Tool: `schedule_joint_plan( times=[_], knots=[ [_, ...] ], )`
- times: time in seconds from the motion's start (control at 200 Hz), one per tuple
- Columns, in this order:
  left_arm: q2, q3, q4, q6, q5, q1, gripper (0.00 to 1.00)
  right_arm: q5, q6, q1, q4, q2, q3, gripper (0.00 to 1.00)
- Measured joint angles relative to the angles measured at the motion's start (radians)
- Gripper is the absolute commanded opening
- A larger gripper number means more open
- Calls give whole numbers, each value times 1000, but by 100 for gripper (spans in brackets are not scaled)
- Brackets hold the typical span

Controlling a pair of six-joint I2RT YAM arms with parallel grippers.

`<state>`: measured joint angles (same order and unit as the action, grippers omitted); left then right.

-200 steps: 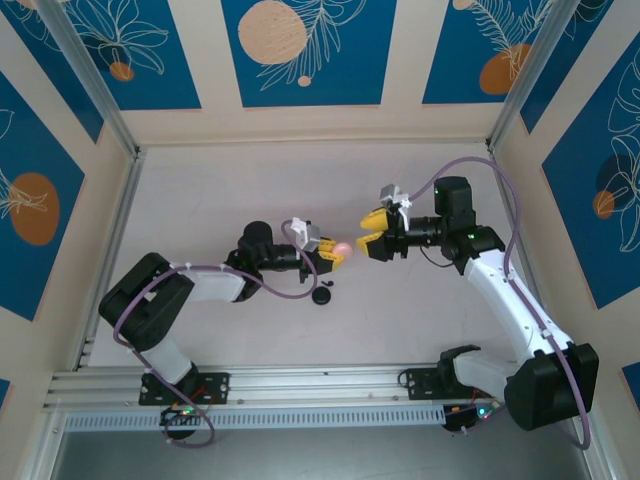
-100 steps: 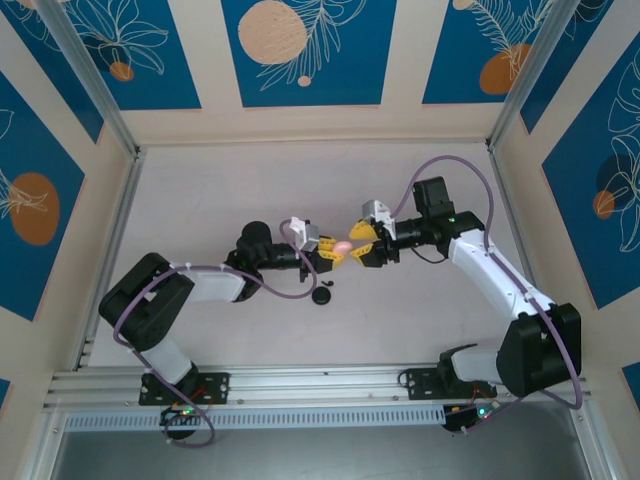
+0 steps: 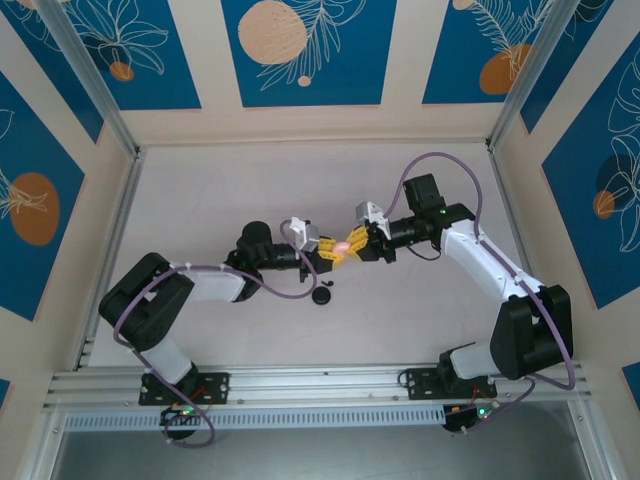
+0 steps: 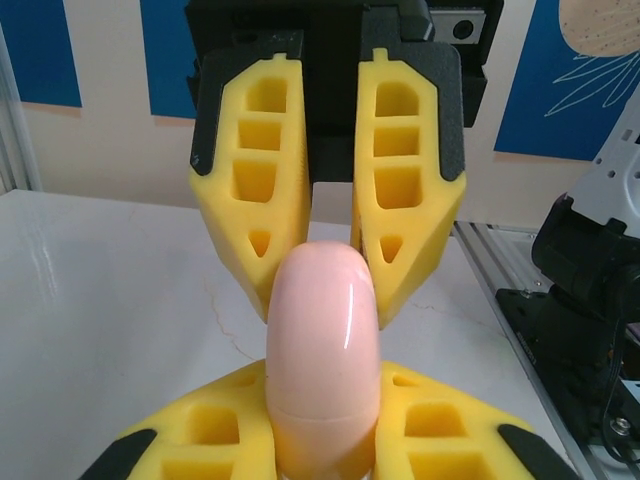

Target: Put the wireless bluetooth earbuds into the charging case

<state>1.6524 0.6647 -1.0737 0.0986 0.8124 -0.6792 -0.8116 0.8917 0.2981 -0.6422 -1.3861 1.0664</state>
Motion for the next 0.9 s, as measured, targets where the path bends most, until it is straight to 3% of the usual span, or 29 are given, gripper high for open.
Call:
schedule_joint_plan(
  times=[0.185, 0.3, 0.615, 0.9],
  knots=[
    [0, 2, 31, -14, -47, 0, 60, 37, 18, -40, -71, -9, 25, 15],
    [0, 2, 66, -24, -122, 3, 70, 107, 17, -97, -139, -45, 72, 15],
    [3, 5, 227, -66, -293, 11, 73, 317, -79, -195, -272, -253, 159, 14],
    [4, 119, 619, -238, -335, 11, 70, 386, -164, -291, -351, -468, 274, 14]
  ],
)
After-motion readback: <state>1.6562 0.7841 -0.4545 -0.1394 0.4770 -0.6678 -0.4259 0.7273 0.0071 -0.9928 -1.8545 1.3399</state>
